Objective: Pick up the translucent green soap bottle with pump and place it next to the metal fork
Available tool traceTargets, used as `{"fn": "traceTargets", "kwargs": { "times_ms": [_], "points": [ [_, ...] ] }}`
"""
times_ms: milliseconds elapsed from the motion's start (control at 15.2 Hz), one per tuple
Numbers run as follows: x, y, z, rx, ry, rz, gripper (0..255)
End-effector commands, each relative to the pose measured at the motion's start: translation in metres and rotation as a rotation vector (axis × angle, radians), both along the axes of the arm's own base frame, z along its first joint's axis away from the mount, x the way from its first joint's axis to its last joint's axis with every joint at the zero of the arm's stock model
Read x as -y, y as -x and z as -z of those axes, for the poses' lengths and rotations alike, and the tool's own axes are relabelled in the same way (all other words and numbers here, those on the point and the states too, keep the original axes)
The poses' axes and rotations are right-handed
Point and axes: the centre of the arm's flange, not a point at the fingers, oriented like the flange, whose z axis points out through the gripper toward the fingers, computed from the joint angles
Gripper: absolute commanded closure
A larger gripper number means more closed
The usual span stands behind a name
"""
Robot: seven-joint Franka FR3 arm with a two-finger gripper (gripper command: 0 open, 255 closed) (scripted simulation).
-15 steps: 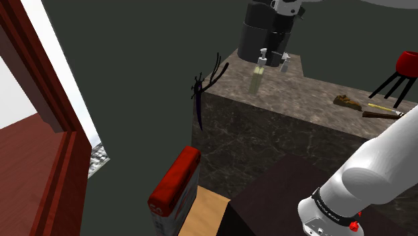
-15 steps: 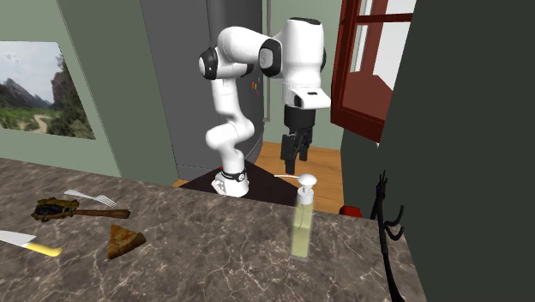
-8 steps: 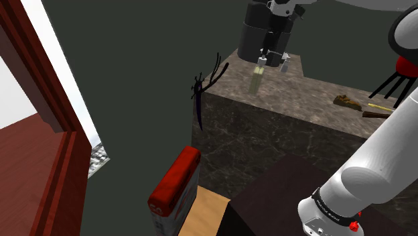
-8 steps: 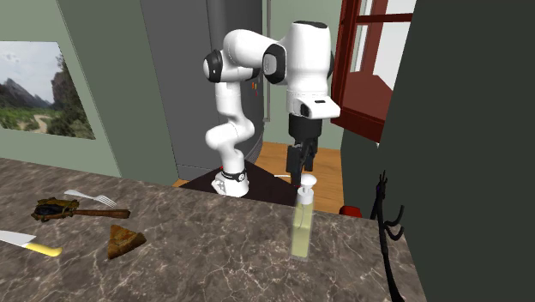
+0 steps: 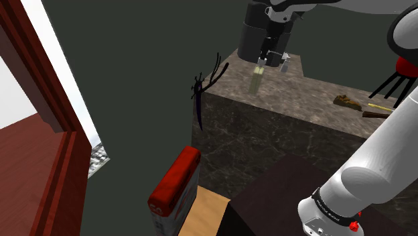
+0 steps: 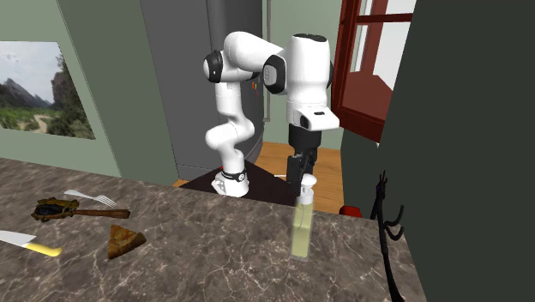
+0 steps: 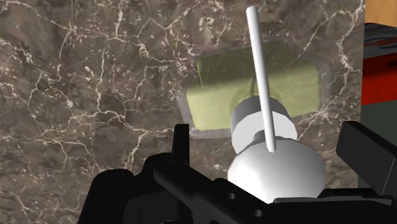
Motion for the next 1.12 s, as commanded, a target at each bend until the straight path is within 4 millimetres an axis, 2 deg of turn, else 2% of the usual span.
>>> {"fn": "traceTargets", "kwargs": {
  "times_ms": [0,132,198,792,1056],
  "points": [
    [0.0,0.0,0.0,0.0,0.0,0.0,0],
    [0.0,0.0,0.0,0.0,0.0,0.0,0],
    [0.0,0.0,0.0,0.0,0.0,0.0,255],
    [0.0,0.0,0.0,0.0,0.0,0.0,255],
    [0.0,0.0,-0.021,0.0,0.0,0.0,255]
  ]
}}
